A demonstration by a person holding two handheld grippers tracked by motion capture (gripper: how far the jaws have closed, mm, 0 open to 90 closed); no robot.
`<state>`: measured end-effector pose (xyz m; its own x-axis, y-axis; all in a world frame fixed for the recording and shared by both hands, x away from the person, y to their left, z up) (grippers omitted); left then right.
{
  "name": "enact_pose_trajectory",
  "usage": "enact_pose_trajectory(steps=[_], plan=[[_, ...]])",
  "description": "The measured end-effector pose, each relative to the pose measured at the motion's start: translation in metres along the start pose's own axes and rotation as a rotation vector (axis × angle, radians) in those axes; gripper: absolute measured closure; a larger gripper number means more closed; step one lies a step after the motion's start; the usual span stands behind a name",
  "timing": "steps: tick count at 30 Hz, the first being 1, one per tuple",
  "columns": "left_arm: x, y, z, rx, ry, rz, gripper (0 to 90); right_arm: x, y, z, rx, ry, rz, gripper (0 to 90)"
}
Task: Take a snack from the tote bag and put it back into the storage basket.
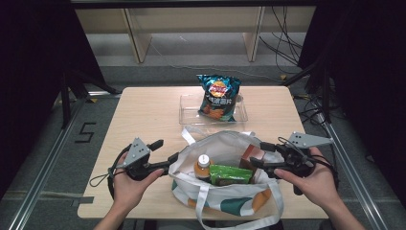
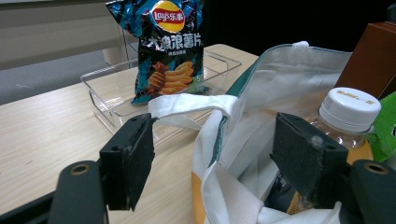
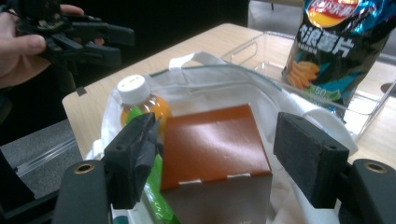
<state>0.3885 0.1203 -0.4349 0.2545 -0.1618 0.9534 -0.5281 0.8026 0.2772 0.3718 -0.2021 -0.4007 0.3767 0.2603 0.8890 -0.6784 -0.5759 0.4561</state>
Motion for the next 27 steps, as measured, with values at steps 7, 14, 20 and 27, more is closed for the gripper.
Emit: enact_pose_trajectory(steps=[7,14,20,27], plan=[[-0.001,0.003,-0.001,0.004,0.003,0.002,29.1,-0.015,-0.013,-0.006,0.007,-0.022,-0.036,31.9],[-0.001,0.002,-0.002,0.005,0.005,0.004,29.1,-0.015,-0.014,-0.001,-0.005,0.028,-0.007,36.9],[-0.002,0.002,-0.001,0.004,0.007,0.000,29.1,-0.015,-0.013,0.003,0.028,0.075,-0.003,36.6],[-0.001,0.002,-0.001,0.004,0.007,0.001,29.1,-0.019,-0.015,0.001,0.035,0.068,0.000,34.5]])
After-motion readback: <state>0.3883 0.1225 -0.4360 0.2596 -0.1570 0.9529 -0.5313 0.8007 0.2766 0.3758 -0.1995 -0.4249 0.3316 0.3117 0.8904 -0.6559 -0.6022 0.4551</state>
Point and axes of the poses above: each handheld gripper's, and its own axes: y roughly backward along the jaws, x roughly out of its top, z roughly to its right, the point moved 7 cm from there along -y, roughly forward along the jaws, and after that the axes turned 14 degrees about -x, right-handed, at the moved point
